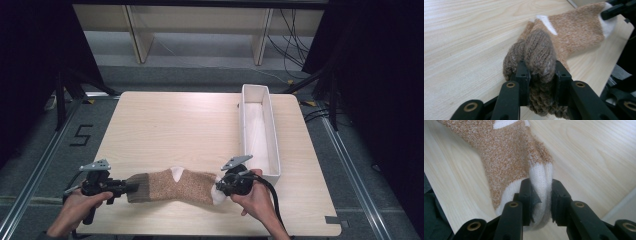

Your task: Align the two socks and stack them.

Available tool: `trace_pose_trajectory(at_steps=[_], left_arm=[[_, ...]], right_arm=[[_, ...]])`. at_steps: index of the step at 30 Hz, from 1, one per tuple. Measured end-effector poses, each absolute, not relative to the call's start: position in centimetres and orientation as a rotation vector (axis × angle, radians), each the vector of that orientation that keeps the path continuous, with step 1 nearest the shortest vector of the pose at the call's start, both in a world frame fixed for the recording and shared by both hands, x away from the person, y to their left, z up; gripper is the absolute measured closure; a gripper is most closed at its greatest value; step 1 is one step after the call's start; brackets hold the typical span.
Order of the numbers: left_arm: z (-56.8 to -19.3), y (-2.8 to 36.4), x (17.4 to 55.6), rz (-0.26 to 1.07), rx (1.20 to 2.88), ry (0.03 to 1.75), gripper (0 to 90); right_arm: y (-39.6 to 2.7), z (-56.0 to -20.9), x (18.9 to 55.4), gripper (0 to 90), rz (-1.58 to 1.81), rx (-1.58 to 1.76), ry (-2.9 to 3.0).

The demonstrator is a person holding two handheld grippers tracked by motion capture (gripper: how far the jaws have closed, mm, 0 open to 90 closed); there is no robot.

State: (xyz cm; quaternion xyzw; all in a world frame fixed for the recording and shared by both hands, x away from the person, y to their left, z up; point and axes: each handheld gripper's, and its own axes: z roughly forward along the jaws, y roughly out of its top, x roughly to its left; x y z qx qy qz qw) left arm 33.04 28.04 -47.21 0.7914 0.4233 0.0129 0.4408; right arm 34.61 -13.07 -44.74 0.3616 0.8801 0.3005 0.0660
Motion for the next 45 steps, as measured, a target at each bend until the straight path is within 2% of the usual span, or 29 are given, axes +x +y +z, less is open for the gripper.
trace_pose_trajectory(at_steps=[10, 14, 16, 19, 21, 26, 30, 33, 38, 45], left_arm=[[-48.4, 26.5, 32.1, 0.033, 2.01, 1.034, 66.8], [-48.4, 26.2, 31.8, 0.073, 2.042, 1.04, 59.7], [-47.9, 26.6, 31.7, 0.098, 2.04, 1.062, 52.9], [-47.0, 27.1, 31.4, 0.127, 1.991, 1.068, 48.8], [-46.3, 27.3, 31.1, 0.159, 1.982, 1.061, 49.6], [-44.9, 26.9, 30.0, 0.197, 1.965, 1.006, 49.8], [-44.8, 25.6, 29.3, 0.17, 2.016, 0.936, 53.8], [-45.0, 24.9, 29.2, 0.166, 2.04, 0.914, 57.3], [-45.6, 24.7, 29.2, 0.163, 2.105, 0.888, 68.8], [-47.0, 23.9, 29.4, 0.169, 2.174, 0.862, 79.8]], right_arm=[[-15.3, -47.2, 33.1, 72.4, 0.847, 1.152, 2.682], [-15.5, -48.0, 32.9, 70.7, 0.835, 1.159, 2.674], [-15.6, -48.0, 33.0, 66.9, 0.842, 1.175, 2.674], [-15.7, -47.9, 32.7, 59.6, 0.824, 1.208, 2.633], [-16.0, -47.7, 32.3, 54.3, 0.854, 1.216, 2.635], [-17.3, -47.4, 31.7, 48.9, 0.896, 1.202, 2.609], [-18.0, -47.3, 31.0, 47.6, 0.97, 1.356, 2.607], [-18.5, -47.5, 31.0, 47.0, 1.002, 1.327, 2.572], [-18.9, -47.5, 31.2, 45.7, 1.039, 1.302, 2.575], [-18.4, -47.6, 31.2, 41.7, 1.074, 1.387, 2.566]])
